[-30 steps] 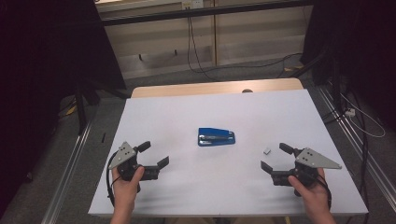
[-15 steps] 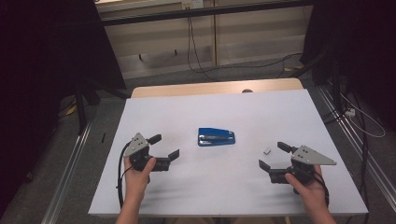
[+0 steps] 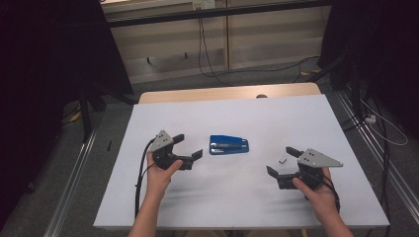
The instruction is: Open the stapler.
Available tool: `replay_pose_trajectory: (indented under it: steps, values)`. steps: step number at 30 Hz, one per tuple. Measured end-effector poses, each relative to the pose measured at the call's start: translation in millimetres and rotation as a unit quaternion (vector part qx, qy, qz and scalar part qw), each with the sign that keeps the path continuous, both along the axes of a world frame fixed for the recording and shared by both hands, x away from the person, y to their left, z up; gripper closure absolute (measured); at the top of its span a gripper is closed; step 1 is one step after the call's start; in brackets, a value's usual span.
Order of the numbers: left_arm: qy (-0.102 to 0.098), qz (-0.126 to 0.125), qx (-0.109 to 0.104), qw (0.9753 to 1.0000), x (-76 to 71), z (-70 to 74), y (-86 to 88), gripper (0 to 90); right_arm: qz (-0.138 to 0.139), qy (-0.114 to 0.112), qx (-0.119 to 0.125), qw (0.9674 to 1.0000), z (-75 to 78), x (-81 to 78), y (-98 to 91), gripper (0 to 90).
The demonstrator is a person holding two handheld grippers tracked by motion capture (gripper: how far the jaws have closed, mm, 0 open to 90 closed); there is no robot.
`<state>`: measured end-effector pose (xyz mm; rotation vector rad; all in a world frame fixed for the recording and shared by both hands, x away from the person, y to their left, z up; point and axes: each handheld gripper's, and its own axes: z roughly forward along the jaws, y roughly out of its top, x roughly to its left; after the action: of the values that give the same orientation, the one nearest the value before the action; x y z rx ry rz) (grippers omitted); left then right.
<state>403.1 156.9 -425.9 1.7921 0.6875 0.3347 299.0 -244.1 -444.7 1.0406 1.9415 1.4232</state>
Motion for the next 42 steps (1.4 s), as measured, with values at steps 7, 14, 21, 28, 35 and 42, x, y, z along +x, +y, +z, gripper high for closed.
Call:
replay_pose_trajectory:
  steps: [7, 14, 21, 28, 35, 42]
  values:
    - [-0.001, -0.009, 0.012, 0.9999, 11.7, -4.9, -13.7, 3.9, 0.001, -0.001, 0.003, 1.0, 2.5, 8.7, 4.4, 4.3]
    - [0.008, -0.01, 0.004, 0.9999, 25.4, -11.6, -24.1, 3.9, 0.008, 0.0, 0.003, 1.0, 4.3, 20.2, 13.6, 4.3]
    - [0.02, -0.008, 0.021, 0.9996, 37.5, -20.7, -28.3, 4.4, 0.013, 0.001, 0.001, 0.9999, 5.5, 32.0, 23.7, 4.3]
    - [0.02, -0.014, 0.034, 0.9991, 47.4, -26.2, -36.3, 4.8, 0.017, 0.003, 0.0, 0.9998, 5.8, 42.5, 31.8, 4.3]
    - [0.031, -0.037, 0.05, 0.9976, 55.5, -34.3, -41.2, 10.9, 0.021, 0.009, 0.003, 0.9997, 5.5, 51.2, 39.3, 4.4]
    - [0.031, -0.075, 0.058, 0.995, 58.5, -36.2, -48.7, 29.9, 0.025, 0.011, 0.001, 0.9996, 6.6, 56.1, 49.4, 4.6]
